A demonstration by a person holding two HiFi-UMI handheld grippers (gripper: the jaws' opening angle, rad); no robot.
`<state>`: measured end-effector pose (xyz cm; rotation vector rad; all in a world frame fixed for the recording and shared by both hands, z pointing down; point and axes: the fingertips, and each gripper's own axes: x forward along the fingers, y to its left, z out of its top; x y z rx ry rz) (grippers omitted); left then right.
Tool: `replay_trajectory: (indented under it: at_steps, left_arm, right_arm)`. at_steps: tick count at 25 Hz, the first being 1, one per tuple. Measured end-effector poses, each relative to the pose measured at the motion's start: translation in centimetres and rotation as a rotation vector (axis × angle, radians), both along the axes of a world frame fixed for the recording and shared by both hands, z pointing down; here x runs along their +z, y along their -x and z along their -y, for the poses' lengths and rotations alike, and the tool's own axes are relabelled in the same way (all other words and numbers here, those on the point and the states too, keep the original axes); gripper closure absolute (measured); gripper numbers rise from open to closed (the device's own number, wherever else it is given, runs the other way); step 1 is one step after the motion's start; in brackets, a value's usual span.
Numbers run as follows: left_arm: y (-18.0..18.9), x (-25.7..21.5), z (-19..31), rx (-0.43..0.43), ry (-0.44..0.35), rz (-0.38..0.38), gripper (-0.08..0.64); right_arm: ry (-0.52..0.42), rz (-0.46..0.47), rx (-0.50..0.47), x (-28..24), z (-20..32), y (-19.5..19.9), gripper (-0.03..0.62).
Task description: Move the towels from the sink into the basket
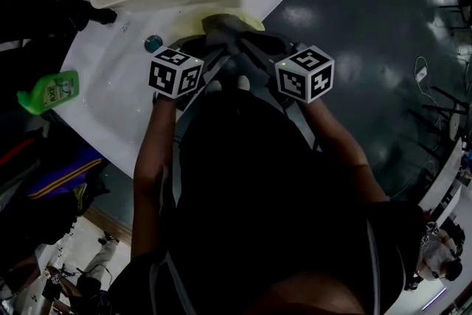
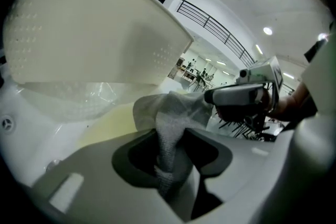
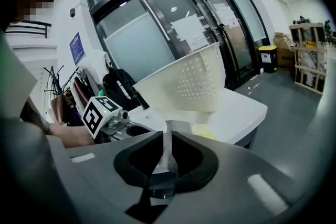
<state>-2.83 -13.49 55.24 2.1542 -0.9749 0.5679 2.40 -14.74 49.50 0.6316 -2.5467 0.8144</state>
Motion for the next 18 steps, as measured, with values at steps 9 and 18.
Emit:
replay_trajectory:
  at_steps: [9,18]
  left_arm:
    - [0.8,-1.7,0.0,-0.051,-0.053,-0.047,0.486]
    - [1.3,-3.6,-0.2,-0.084,-0.109,-0.105,0.499]
  right_arm:
    - [-0.003,0.004,-0.004,-0.2,0.0,-0.1,0.540]
    - [-0.017,0.005,0.000,-0.6,0.0,-0.1,0.541]
